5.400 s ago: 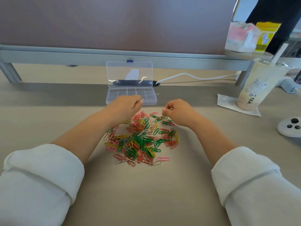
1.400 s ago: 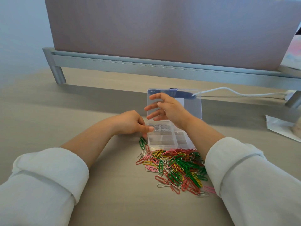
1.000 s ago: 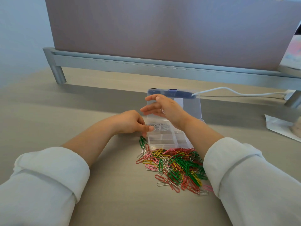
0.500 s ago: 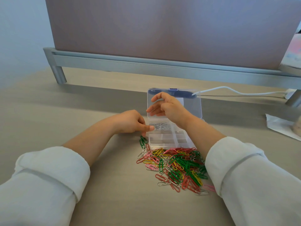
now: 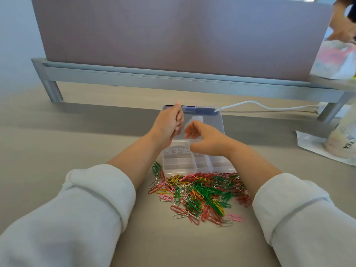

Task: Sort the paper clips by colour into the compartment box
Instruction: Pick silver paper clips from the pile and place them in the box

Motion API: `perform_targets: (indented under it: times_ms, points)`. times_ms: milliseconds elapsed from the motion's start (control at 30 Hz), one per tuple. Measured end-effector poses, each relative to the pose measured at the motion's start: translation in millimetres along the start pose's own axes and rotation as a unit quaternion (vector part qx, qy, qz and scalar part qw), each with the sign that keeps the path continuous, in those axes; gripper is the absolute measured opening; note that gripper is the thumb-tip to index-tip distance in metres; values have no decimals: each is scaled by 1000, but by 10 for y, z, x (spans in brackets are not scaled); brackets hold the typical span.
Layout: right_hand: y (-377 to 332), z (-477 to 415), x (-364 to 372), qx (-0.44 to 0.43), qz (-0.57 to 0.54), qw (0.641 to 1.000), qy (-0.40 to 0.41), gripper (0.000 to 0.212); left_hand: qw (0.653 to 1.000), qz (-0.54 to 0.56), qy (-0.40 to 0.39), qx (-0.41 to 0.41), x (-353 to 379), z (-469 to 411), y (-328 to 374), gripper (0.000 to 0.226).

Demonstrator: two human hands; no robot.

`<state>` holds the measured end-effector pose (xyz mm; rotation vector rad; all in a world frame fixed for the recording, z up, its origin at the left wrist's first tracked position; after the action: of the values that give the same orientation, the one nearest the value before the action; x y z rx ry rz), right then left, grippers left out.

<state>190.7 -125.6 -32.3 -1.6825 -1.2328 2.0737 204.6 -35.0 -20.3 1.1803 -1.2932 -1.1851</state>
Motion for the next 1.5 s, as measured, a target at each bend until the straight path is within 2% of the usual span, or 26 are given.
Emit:
perform_targets:
  times_ms: [133, 333, 667, 900, 1200, 1333, 1500]
  points:
    - [53, 36, 36, 8, -35, 999, -11, 48, 994, -72, -27, 73, 56, -30, -16, 38]
    - [99, 33, 27, 13, -64, 998, 3, 55, 984, -144, -33, 95, 32, -4, -23, 31]
    - [78, 49, -10, -6, -74, 997, 22, 36, 988, -128, -27, 86, -37, 49, -16, 36]
    - [62, 74, -19, -10, -74, 997, 33, 34, 986, -135, -71, 61, -41, 100, -61, 40]
    - [87, 60, -12, -11, -85, 996, 35, 35, 981, -151, -85, 92, -31, 171, -4, 51]
    - [99, 56, -14, -11, -93, 995, 36, 37, 985, -120, -88, 86, -36, 187, 4, 43]
    - [113, 48, -22, -13, -88, 995, 44, 36, 994, 15, -100, 46, -46, 182, -57, 32]
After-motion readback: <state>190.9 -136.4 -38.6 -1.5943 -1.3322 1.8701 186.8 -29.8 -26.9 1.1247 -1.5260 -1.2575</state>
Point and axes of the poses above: each hand's wrist, its own z-axis away from the middle knuckle, its own x-axis out of the palm, y = z × x, the point moved 9 cm from there along -z, towards the middle knuckle, and after that the axes turned 3 degrees about -z, right-handed, at the moved point
